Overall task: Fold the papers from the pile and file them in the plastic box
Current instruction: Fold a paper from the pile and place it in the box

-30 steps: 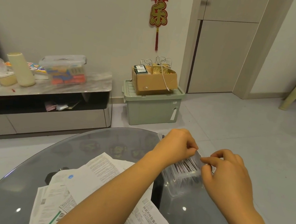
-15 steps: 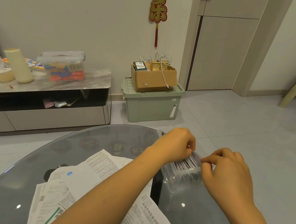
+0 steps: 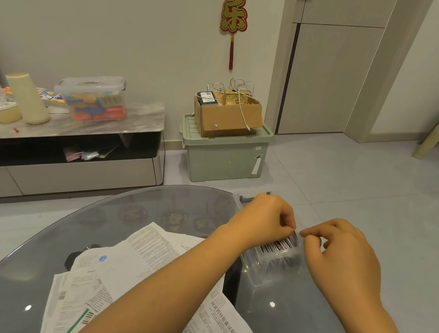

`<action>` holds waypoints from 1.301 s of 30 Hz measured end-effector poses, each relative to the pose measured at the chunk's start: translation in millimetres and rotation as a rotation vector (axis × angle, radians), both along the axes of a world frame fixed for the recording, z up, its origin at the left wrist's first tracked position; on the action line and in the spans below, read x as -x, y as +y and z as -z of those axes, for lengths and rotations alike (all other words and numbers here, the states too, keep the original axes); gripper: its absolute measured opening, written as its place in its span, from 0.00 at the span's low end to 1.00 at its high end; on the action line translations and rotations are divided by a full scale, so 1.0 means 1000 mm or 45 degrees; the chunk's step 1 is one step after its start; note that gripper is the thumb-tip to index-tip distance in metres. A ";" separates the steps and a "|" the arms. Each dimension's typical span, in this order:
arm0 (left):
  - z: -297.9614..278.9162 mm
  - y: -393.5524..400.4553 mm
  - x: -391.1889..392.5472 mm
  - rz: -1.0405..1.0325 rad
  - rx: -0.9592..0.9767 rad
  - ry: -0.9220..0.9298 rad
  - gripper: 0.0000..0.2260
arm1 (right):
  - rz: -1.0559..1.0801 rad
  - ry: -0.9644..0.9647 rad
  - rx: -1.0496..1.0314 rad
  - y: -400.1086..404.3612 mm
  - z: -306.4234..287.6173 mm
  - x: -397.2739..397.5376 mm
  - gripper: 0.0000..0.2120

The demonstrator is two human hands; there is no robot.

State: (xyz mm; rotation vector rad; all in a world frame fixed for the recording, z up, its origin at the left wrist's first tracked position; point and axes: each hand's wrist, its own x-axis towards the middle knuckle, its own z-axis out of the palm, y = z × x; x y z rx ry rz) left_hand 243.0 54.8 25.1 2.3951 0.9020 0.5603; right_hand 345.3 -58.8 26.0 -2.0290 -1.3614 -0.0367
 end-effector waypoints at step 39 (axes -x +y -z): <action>-0.007 -0.001 -0.011 0.158 -0.426 0.503 0.05 | 0.025 -0.001 0.218 0.001 -0.003 -0.002 0.11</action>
